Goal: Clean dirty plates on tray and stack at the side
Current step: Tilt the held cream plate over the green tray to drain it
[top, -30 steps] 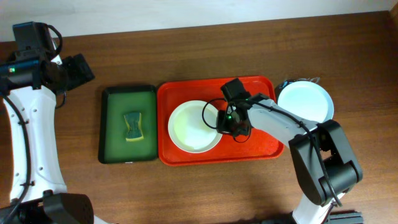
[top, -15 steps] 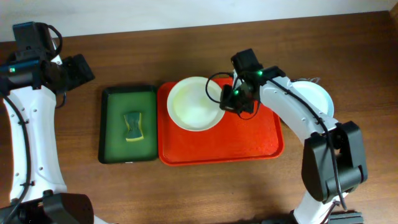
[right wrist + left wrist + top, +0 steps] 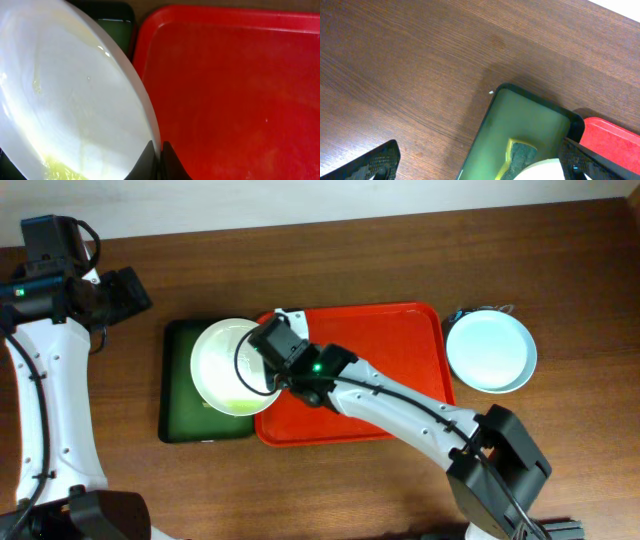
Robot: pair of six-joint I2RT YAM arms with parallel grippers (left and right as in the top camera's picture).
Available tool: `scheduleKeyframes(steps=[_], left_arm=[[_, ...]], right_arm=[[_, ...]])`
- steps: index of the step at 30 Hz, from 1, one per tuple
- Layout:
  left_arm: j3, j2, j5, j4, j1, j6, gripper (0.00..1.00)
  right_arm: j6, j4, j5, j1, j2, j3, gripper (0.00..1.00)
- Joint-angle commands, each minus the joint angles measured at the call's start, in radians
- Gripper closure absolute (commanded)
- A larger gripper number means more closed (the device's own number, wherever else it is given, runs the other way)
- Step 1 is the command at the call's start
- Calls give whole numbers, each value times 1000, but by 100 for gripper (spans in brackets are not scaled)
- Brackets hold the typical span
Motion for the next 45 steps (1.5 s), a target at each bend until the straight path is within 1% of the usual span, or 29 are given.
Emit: scheduleKeyframes(steps=[1,5,13,18,23,26,27,30,43,45], left_arm=[[2,4,-3,-1,-1,-13,1],[2,4,-3,-1,-1,-13,1],[2,4,-3,-1,-1,-13,1],[2,4,-4,-1,-1,-13,1],[2,4,-4,-1,-1,-13,1],[2,4,-3,-1,-1,-13,1],[2,4,-3,-1,-1,-13,1],[2,4,-4,-1,-1,-13,1],[2,4,-4,-1,-1,-13,1],[2,4,-3,-1,-1,-13,1]], right_arm=[[15,24,106,33,-10,17,96],[-62,83,132,57,-10,17,96],[-433,240,382,173,-11,26,96],[-745,382,594,269,-11,27,96],[-1062,615,858,361,-11,27,96],[-1249,766,937,383,-11,27,96],[-1285,802,946,385,-11,27,96],[-1313,853,948,385,-11,27,96],[-1304,853,948,382,-11,27,96],[-1229,852,953,382,-11,27,96]])
